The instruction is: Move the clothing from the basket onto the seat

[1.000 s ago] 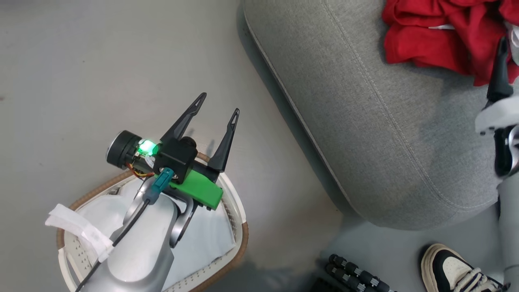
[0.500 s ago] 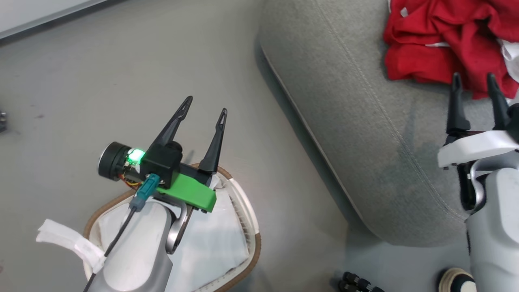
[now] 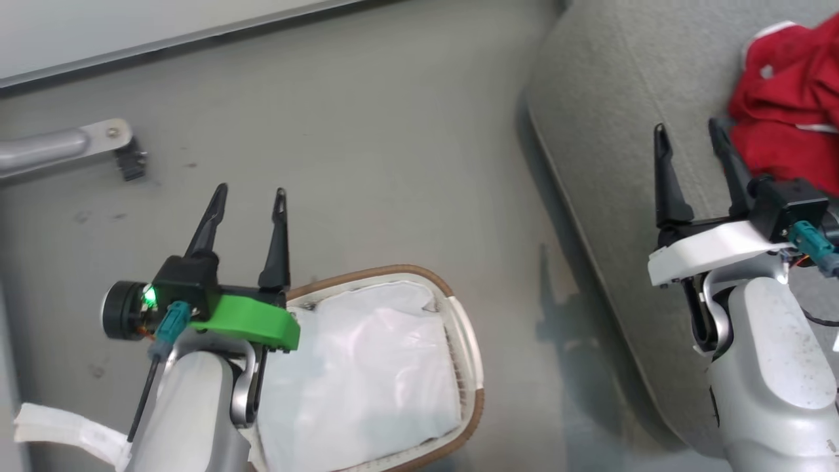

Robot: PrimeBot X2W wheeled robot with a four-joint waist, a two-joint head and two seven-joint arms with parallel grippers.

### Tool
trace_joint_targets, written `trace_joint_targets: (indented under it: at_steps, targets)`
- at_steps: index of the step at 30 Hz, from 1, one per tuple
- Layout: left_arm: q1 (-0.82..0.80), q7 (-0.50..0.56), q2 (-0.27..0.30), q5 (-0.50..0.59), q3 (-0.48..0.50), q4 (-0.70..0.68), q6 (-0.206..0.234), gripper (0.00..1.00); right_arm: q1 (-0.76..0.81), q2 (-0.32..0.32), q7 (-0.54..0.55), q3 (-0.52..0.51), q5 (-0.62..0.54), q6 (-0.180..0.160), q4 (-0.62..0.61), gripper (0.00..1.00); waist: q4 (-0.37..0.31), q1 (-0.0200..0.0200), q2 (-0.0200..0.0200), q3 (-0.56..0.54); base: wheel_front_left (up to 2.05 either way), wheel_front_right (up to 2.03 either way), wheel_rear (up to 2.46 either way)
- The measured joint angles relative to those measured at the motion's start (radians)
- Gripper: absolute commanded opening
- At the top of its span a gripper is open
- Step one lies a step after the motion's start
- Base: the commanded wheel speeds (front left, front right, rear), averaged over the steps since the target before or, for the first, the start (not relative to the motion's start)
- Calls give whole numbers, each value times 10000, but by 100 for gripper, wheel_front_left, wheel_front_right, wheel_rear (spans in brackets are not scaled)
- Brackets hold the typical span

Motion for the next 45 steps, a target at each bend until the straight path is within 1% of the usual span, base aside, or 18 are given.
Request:
trace_joint_targets:
  at_steps: [6,13,16,23,31,37,45]
  targets:
    - [453,2,-73,8,823,75,119,100,434,75,0,244,52,0,82,100,810,0,0,-380,0,0,0]
    - [1251,0,-107,-27,1501,153,54,100,1129,86,0,472,408,0,257,100,1397,0,0,-1116,0,0,0]
    - [1650,0,-107,-128,1595,221,44,100,1440,35,0,725,414,2,357,100,1566,0,0,-1470,0,0,0]
    - [2359,0,-113,-192,1661,272,71,100,2230,61,0,917,493,0,483,100,1797,0,0,-2324,0,0,0]
    - [2900,0,-117,-265,1728,213,125,100,2831,98,0,1114,589,0,541,100,1852,0,0,-3099,0,0,0]
    - [3281,0,-119,-493,1620,155,4,100,3332,117,0,1137,665,0,600,100,1851,0,0,-3570,0,0,0]
    - [3509,0,-121,-867,1509,157,-196,100,3521,146,0,1089,765,0,619,100,1912,0,0,-3846,0,0,0]
